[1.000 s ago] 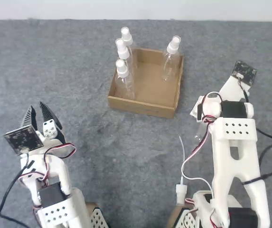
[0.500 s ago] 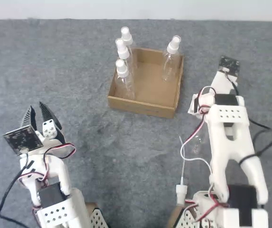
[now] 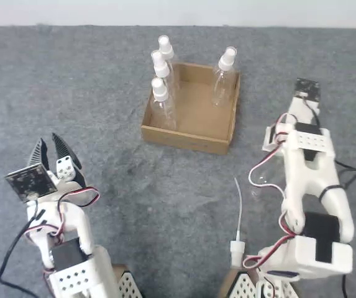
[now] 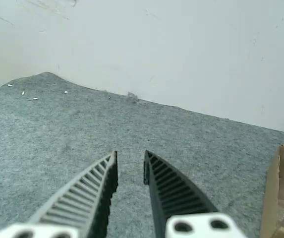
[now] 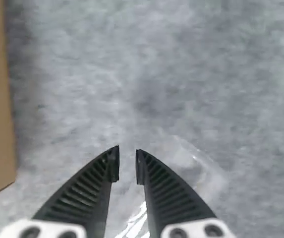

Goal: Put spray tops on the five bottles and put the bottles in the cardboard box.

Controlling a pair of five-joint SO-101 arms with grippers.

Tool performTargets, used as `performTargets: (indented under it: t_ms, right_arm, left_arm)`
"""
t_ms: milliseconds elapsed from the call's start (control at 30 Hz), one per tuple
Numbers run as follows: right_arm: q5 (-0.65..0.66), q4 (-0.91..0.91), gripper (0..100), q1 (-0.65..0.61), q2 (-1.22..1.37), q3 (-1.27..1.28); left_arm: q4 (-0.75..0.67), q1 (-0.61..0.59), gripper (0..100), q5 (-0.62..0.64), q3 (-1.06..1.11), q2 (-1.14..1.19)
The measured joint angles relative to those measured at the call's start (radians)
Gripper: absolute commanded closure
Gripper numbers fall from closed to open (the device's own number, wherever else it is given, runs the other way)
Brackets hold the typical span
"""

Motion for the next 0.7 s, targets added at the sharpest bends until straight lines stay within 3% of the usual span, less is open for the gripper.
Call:
performTargets:
  t_ms: [267, 500, 700]
  right_arm:
    - [0.052, 0.0, 99.1, 0.124, 0.002, -0.008]
    - [0.124, 0.002, 99.1, 0.161, 0.002, -0.008]
    - [0.204, 0.15, 99.1, 0.163, 0.002, -0.083]
  left_arm:
    - [0.0, 0.0, 92, 0.0, 0.0, 0.0]
    - [0.0, 0.0, 92, 0.0, 0.0, 0.0]
    - [0.0, 0.0, 92, 0.0, 0.0, 0.0]
